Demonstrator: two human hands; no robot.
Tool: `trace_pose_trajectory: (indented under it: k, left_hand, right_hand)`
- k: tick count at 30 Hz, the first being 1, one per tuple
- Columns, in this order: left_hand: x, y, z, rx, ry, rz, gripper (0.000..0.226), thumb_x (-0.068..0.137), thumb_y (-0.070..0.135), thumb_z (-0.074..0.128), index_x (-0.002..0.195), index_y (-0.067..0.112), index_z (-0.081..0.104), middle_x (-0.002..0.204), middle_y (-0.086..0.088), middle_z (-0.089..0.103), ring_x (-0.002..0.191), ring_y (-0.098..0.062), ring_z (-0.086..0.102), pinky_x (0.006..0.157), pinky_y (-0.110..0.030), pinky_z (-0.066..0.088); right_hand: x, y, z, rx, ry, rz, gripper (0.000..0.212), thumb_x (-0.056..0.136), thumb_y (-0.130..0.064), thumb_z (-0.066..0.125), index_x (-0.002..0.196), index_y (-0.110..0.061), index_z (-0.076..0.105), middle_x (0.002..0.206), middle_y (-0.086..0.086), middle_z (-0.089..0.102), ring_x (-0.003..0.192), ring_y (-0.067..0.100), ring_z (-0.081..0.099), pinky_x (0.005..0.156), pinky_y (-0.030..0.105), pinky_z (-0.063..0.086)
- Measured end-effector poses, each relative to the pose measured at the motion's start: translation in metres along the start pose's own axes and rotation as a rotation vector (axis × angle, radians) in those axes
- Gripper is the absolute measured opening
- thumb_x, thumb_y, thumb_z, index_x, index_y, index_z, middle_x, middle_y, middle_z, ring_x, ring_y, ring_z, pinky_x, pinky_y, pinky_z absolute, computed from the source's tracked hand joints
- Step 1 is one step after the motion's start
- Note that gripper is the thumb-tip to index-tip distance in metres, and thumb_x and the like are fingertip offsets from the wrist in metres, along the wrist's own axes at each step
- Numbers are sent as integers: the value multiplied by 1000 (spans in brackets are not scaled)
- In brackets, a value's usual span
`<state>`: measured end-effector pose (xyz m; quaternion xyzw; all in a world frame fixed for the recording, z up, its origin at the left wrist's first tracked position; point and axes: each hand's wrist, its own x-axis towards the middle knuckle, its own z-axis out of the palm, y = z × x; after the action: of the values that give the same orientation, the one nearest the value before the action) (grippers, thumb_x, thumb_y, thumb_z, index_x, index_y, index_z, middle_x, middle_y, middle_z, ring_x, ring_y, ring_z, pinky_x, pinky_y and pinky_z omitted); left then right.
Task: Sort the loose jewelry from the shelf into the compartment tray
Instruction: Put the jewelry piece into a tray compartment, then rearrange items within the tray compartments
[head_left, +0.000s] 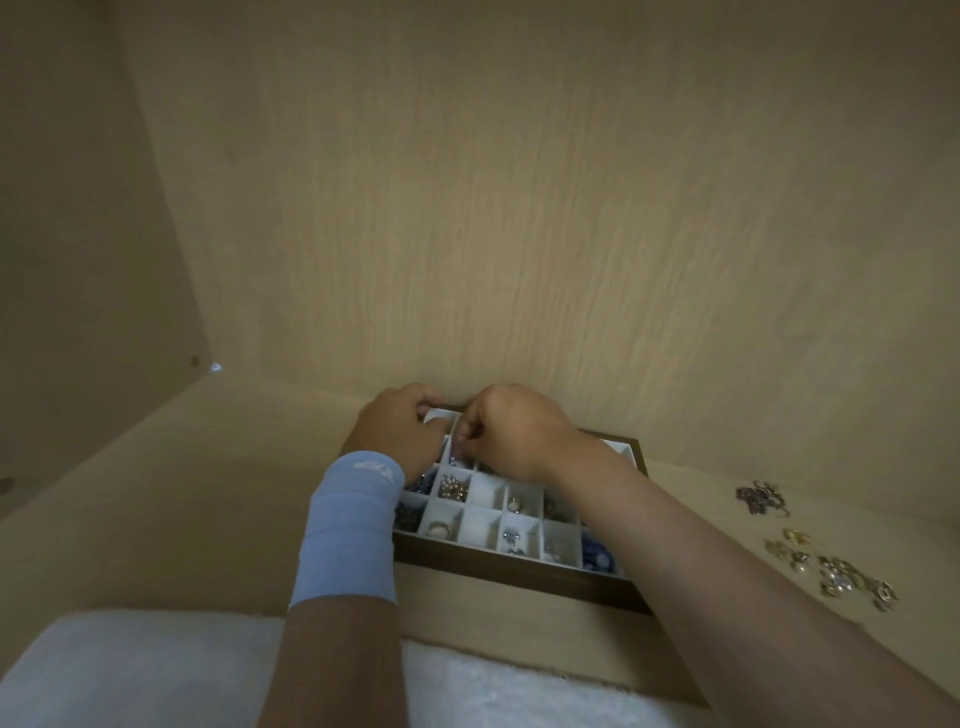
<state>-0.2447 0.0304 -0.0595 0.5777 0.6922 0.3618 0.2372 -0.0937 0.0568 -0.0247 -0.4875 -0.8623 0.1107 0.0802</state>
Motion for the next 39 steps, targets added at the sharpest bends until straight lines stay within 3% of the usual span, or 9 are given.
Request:
trace_pose_trajectory:
  k: [4, 7, 10, 17, 22, 26, 30, 39]
  left_hand:
    - [-1, 3, 3, 13, 55, 46, 29, 86, 22, 58, 113, 29, 66, 116, 1, 63, 114, -20, 54, 100, -39, 45]
    - [-6, 14, 6, 29, 104, 107, 28, 85, 23, 58, 111, 31, 67, 110, 8, 64, 114, -16, 47, 100, -31, 41]
    - [-13, 32, 15, 28, 88, 178, 26, 87, 23, 57, 109, 30, 67, 105, 8, 65, 112, -17, 48, 98, -31, 41]
    - [-47, 103, 70, 47, -234, 355, 23, 87, 25, 55, 105, 29, 68, 104, 10, 68, 98, -15, 62, 91, -35, 51]
    - [-79, 130, 111, 162, -367, 509, 18, 87, 27, 56, 96, 31, 71, 97, 10, 65, 95, -15, 59, 88, -34, 51]
    - [-90, 131, 127, 317, -328, 592, 18, 88, 35, 57, 98, 36, 72, 101, 10, 60, 105, -16, 49, 93, -35, 45]
    - [-92, 132, 135, 422, -323, 560, 18, 83, 45, 59, 94, 40, 73, 103, 9, 57, 108, -20, 45, 98, -36, 38]
    - [-95, 134, 141, 505, -235, 618, 21, 90, 42, 54, 90, 38, 74, 103, 9, 61, 104, -20, 44, 93, -34, 27]
  right_hand:
    - [-4, 5, -3, 99, -14, 5, 11, 90, -31, 69, 90, -28, 80, 91, -13, 75, 85, 5, 67, 79, 31, 56]
    - [-18, 19, -16, 191, 30, 30, 11, 89, -30, 69, 93, -32, 80, 92, -18, 75, 86, 0, 67, 85, 32, 57]
    - [-44, 39, -32, 246, 102, 64, 15, 91, -24, 68, 99, -31, 80, 98, -19, 74, 90, -5, 65, 86, 21, 52]
    - [-130, 100, -61, 254, 182, 190, 14, 89, -17, 72, 94, -28, 79, 88, -17, 73, 75, -14, 61, 69, 4, 40]
    - [-177, 127, -68, 207, 65, 289, 9, 89, -23, 73, 89, -28, 81, 80, -15, 74, 62, -14, 60, 59, 6, 41]
    - [-188, 140, -60, 169, 15, 349, 11, 83, -29, 75, 75, -36, 78, 74, -14, 75, 71, 3, 70, 70, 23, 54]
    - [-186, 146, -50, 159, -11, 339, 18, 79, -29, 77, 64, -38, 71, 66, -17, 72, 63, -3, 65, 68, 22, 53]
    - [-180, 154, -40, 123, -20, 309, 4, 81, -30, 76, 84, -30, 79, 67, -17, 67, 69, 0, 62, 75, 25, 54]
